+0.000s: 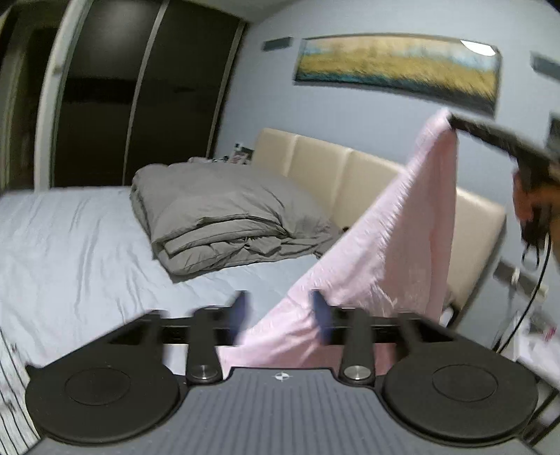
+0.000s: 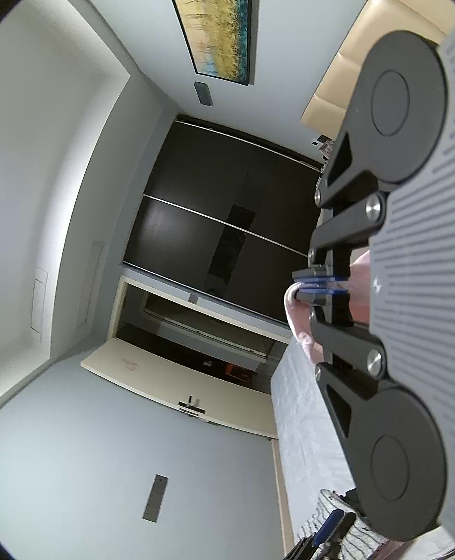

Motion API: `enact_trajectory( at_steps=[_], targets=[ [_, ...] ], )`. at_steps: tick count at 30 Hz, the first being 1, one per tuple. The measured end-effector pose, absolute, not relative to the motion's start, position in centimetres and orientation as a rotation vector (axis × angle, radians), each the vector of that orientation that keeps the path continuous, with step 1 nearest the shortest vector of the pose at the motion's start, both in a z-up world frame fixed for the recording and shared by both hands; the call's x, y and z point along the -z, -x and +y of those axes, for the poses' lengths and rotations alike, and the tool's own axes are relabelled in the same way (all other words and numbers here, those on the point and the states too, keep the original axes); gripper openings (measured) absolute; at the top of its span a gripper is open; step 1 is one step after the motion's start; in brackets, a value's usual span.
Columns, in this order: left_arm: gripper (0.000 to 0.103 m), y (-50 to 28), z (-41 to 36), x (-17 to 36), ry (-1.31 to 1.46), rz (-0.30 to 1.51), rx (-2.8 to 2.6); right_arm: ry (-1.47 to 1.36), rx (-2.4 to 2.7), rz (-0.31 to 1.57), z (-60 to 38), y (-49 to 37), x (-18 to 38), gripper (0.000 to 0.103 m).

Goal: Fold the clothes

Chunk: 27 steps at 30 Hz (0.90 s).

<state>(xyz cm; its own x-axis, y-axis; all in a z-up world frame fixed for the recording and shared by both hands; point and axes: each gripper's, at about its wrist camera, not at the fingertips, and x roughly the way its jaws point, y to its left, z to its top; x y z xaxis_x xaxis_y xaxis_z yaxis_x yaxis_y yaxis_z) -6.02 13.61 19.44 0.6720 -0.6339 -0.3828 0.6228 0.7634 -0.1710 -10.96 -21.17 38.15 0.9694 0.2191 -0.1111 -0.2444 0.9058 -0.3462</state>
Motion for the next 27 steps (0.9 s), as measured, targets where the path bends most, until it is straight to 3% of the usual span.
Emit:
enact_trajectory(
  at_steps=[4,11,19,21,27],
  targets=[
    [0.063,5.9,10.7,-18.4,-0.118,0.421,0.745,0.37,-0.238,0.083,-21.2,11.0,-38.1,0.005],
    [0.073,5.6,5.4,-16.7,-0.391,0.38,0.807,0.383,-0.252,0.104,-21.0,11.4,-37.6,0.005],
    [0.073,5.1,-0.2,-14.6,-0.663,0.341,0.856,0.394,-0.26,0.127,-20.9,11.9,-37.7,0.005],
    [0.068,4.6,-0.6,-14.2,-0.648,0.357,0.862,0.395,-0.261,0.129,-20.9,12.2,-37.5,0.005],
    [0.025,2.6,-1.4,-14.0,-0.571,0.456,0.904,0.41,-0.262,0.136,-21.0,12.5,-37.4,0.005]
  ],
)
